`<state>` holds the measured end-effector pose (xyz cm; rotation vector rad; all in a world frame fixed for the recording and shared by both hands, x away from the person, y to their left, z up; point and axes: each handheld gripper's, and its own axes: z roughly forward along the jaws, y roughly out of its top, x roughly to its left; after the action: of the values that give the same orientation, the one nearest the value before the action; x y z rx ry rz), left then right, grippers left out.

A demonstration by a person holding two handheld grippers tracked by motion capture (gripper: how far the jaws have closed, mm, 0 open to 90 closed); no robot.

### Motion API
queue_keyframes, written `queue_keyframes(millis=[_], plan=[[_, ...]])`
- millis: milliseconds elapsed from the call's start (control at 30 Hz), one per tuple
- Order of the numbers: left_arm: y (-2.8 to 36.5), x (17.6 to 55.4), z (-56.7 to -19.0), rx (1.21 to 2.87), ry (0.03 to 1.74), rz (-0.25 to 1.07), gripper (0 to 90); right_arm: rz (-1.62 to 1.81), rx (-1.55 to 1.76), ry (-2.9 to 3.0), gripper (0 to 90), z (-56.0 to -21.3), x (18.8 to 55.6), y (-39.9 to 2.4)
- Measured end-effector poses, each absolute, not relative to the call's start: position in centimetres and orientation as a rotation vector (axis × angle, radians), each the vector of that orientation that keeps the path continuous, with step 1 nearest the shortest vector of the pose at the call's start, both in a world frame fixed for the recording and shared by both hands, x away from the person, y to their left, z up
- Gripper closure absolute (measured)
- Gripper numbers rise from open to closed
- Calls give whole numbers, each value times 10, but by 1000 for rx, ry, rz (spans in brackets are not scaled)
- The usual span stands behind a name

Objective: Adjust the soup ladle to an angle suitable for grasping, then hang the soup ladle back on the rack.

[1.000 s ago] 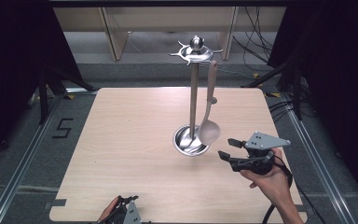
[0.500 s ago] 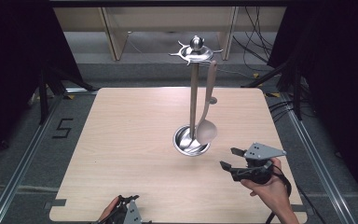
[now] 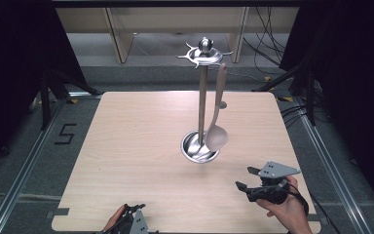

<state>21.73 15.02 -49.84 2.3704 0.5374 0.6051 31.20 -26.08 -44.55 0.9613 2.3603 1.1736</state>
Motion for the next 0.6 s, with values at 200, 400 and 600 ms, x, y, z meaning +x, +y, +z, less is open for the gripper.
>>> queue_keyframes(millis=[200,400,600], plan=[[151,217,-500,2361,545,617,149,1142,955,2372,321,-454,306,-270],[151,217,-499,2360,548,627,149,1133,972,2389,320,-461,299,-275],[152,216,-501,2363,545,637,149,1139,1000,2407,318,-464,292,-279]])
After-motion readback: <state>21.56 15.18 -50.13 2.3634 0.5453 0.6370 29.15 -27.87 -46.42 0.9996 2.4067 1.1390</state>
